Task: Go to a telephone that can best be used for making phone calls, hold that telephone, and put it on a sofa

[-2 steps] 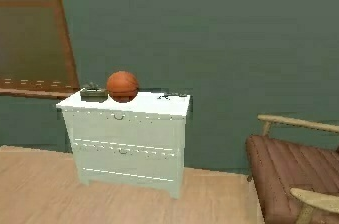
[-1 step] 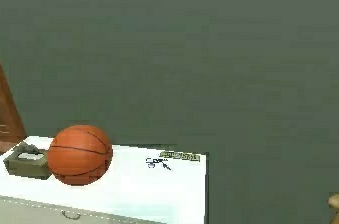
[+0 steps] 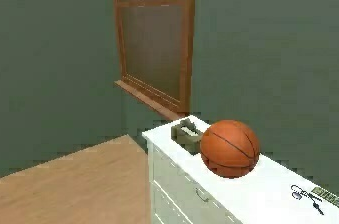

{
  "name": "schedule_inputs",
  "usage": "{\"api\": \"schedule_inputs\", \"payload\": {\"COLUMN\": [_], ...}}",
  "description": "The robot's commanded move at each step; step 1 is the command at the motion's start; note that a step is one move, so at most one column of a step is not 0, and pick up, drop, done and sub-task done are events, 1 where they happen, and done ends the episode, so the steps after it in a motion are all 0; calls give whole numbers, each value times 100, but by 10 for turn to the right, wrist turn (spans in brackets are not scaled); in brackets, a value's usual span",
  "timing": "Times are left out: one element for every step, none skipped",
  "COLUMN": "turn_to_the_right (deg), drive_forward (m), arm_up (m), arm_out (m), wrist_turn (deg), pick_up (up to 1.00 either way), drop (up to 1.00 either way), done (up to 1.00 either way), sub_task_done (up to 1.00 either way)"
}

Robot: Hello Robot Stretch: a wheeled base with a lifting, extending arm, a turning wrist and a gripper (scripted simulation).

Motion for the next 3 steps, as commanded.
{"api": "schedule_inputs", "payload": {"turn_to_the_right": [-450,-90,450], "drive_forward": [0,0,0], "arm_up": [0,0,0], "arm_out": [0,0,0], "wrist_turn": [0,0,0], "pick_up": [0,0,0], "drop": [0,0,0], "done": [0,0,0], "sub_task_done": [0,0,0]}}
